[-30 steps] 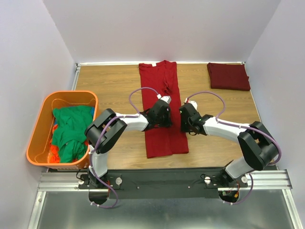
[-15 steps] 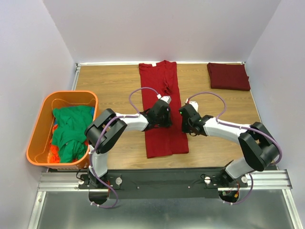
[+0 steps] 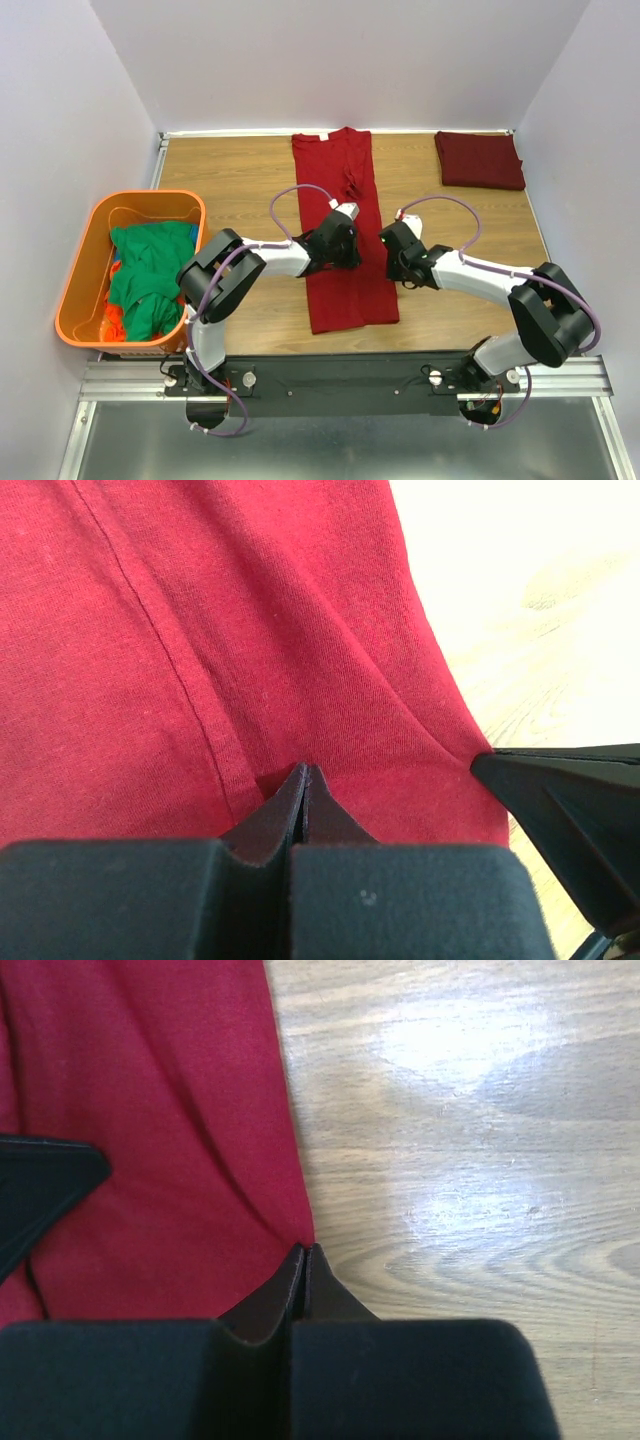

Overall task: Fold and stack the t-shirts
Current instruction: Fold the tshirt

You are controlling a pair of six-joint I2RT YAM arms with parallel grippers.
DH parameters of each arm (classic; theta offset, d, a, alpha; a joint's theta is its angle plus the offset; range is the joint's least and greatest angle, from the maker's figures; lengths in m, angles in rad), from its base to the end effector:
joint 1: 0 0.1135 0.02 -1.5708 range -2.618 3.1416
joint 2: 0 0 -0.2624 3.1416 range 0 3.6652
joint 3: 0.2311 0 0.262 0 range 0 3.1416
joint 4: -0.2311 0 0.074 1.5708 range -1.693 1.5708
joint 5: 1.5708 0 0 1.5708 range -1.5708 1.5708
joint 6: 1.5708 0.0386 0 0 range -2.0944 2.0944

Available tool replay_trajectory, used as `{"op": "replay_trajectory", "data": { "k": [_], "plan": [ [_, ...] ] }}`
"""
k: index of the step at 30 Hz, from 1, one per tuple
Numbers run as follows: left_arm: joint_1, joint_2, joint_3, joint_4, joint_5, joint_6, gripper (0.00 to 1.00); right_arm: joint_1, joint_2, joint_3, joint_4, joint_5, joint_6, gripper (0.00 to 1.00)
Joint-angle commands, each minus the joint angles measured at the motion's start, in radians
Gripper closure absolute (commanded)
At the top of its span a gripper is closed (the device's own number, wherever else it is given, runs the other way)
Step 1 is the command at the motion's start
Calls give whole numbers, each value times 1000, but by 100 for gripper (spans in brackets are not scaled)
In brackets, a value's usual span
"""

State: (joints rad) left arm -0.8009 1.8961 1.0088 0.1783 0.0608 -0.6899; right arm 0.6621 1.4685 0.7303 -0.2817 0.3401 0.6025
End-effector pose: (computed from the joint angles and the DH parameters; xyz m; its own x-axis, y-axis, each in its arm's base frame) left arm 0.2746 -0.2866 0.1290 -0.8261 -0.0606 -0.5603 0.2891 0.8079 -0.5136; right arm 0.2288 0.1620 0.1532 -0.8041 0.0506 -0.5924 0.0168 0.9979 0.0625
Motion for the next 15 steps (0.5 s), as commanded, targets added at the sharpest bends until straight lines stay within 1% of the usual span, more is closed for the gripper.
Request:
{"op": "replay_trajectory", "data": {
  "k": [1,2,5,6,8,9,10,11,13,15],
  "plan": [
    [-9,11,-59,-149,-26,23,100,7,-25,-38,-40,33,13,93],
    [-9,9,-62,-149,-24,24,100,7,-30,-42,-42,28,13,89],
    [-9,0,-67,-143,-12,44,100,7,-62,-49,-42,2,14,80],
    [-9,-3,-65,-143,-9,52,100,7,-74,-52,-43,-1,14,72],
    [-9,-26,-67,-135,10,84,100,7,-123,-54,-53,-12,17,66],
    [-9,-52,-68,-119,31,95,100,7,-144,-54,-62,-27,20,60],
    [-9,-67,-68,-114,42,104,100,7,-164,-52,-68,-36,22,56],
    [-9,-86,-67,-106,56,113,100,7,-180,-49,-71,-50,28,54],
    [-15,-150,-65,-88,86,136,91,8,-229,-49,-79,-107,36,52],
    [-15,-218,-62,-89,94,139,85,7,-266,-58,-79,-175,54,52]
  ]
}}
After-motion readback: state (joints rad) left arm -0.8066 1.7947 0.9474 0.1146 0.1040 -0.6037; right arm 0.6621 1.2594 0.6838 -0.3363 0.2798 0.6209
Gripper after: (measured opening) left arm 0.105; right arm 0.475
